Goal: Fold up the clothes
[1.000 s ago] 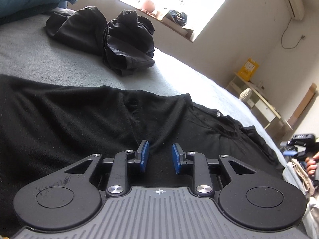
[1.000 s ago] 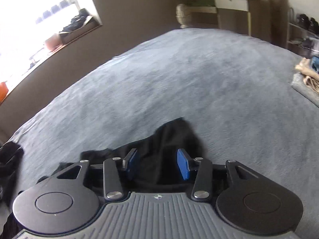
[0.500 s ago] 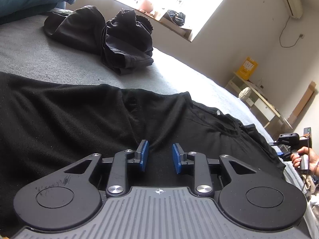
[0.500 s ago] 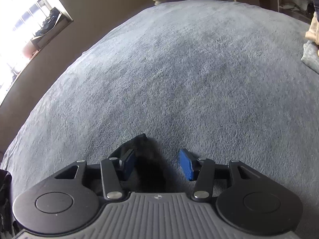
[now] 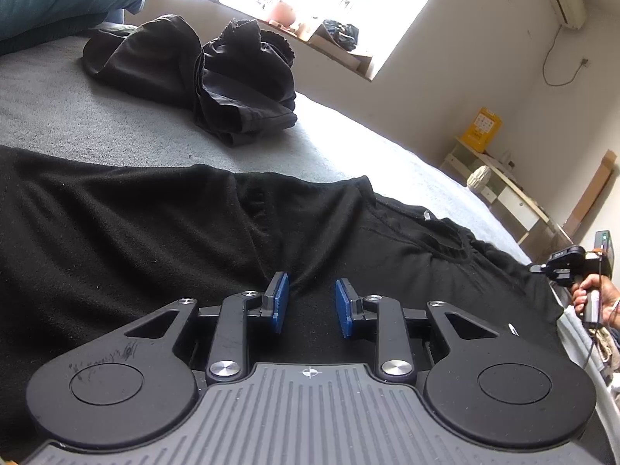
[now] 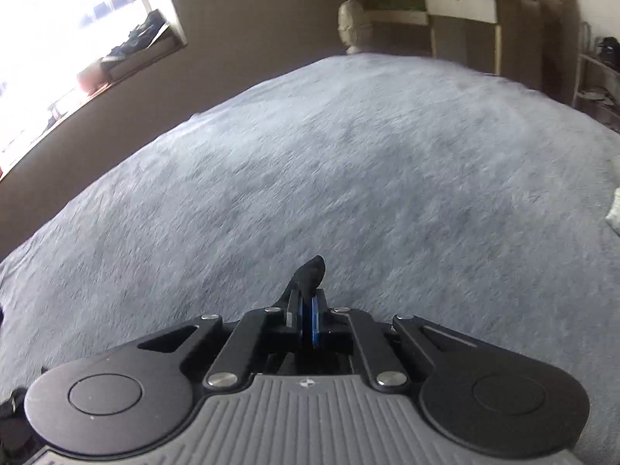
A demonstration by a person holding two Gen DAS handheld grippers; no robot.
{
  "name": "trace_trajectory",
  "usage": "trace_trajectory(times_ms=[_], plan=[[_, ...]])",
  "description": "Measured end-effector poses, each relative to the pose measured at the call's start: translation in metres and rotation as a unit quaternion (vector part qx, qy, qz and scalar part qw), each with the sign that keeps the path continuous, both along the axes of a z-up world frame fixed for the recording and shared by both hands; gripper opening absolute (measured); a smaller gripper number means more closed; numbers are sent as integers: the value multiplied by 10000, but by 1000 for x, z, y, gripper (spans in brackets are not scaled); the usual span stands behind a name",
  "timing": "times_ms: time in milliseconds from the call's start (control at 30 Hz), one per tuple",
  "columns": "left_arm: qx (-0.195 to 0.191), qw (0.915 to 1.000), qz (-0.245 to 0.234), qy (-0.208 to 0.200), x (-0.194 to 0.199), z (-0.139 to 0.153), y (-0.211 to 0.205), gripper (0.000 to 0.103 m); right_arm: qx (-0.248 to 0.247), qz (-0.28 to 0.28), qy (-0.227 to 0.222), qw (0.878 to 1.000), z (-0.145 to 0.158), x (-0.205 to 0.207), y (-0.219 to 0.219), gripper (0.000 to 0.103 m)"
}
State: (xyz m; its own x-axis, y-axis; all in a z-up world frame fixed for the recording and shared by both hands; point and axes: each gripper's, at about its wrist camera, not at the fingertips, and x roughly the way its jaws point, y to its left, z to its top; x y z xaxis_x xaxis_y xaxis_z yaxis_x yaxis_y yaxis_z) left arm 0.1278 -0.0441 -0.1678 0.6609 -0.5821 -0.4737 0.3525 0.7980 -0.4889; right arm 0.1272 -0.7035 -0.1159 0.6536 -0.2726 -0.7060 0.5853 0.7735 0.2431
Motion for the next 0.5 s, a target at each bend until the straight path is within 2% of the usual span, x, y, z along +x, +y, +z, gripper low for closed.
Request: trace_trajectory(times_ms=[67,200,267,300,333,400,467,500], plan=[[-9,10000,-1,-1,0,0,0,27,18,-229,-17,9997,-4,-3,-11,3],[-9,10000,-3,-3,0,-1,0,27,-153,-311,93,9994,-17,0,-16,4],[-26,10000,-2,2,0,-1,1,28,-170,-367,199,9990,-22,3,-17,7],[-36,10000,-1,4,0,-1,1,27,-109,-426,204,9988,-21,3,-19,11],[-50,10000,-3,6,0,-1,1,27,-103,-547,144,9983,-17,0,-21,26],[-81,10000,-7,11,1,-2,2,27,-234,-867,-51,9959,-6,-8,-23,47],[-131,9999,-8,21,2,-2,3,27,-469,-1210,-334,9910,10,-20,-23,47],[-159,9999,-9,27,2,-3,4,27,-384,-1232,-500,9904,18,-24,-22,47]])
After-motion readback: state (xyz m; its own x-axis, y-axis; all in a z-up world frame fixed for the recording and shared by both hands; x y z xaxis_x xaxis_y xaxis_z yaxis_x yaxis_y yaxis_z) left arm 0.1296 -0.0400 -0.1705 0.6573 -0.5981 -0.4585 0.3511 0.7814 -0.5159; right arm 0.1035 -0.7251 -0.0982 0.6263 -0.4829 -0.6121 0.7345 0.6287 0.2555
